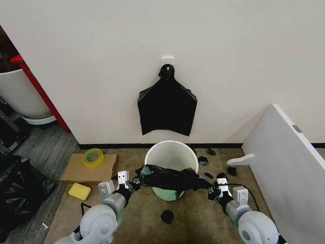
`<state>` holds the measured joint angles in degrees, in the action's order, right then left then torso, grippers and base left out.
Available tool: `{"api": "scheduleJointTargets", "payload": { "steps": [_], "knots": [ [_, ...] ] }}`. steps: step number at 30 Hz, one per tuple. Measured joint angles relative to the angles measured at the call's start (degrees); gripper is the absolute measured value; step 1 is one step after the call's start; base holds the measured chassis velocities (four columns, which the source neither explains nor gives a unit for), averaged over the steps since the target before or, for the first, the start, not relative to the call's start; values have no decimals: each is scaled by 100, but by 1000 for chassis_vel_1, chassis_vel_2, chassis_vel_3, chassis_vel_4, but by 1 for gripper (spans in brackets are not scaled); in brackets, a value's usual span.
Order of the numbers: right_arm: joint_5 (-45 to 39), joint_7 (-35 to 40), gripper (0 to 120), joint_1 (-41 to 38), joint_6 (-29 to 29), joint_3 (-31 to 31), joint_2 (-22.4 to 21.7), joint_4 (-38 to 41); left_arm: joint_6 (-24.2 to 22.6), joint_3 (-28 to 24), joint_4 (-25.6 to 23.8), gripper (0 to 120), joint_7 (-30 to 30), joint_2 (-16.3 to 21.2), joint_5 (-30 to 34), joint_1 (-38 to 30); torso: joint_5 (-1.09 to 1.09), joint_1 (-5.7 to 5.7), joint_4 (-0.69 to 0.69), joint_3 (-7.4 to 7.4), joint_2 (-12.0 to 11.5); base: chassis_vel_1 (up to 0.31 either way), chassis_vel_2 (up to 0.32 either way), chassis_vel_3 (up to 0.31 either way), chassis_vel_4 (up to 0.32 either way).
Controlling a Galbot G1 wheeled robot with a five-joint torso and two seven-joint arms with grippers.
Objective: Place the garbage bag over the trash bin.
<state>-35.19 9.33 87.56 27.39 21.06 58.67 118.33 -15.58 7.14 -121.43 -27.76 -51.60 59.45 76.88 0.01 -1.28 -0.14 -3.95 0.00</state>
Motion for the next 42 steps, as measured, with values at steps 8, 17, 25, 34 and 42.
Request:
{"api": "scheduleJointTargets", "payload": {
  "steps": [8,17,25,34,42],
  "knots": [
    [310,-251,40,459,-275,170,-200,420,27,363,-347,43,281,175,-458,566,0,0,0,0,0,0,0,0,0],
    [896,-524,74,1182,-726,438,-336,791,236,1270,-468,78,603,329,-578,1166,-1,0,0,1,0,0,0,0,0],
    [1257,-818,99,1436,-1398,491,-301,816,744,1259,-312,100,1395,350,-1097,1528,0,0,1,1,0,0,0,0,0],
    [1884,-906,100,1132,-1691,180,-91,701,1671,819,535,100,1681,183,-3124,882,-1,0,0,0,0,0,0,0,0],
    [2086,-1192,100,1351,-2369,322,-140,691,2634,1021,799,100,2821,368,-3251,836,-1,0,0,0,0,0,0,0,0]
  ]
}}
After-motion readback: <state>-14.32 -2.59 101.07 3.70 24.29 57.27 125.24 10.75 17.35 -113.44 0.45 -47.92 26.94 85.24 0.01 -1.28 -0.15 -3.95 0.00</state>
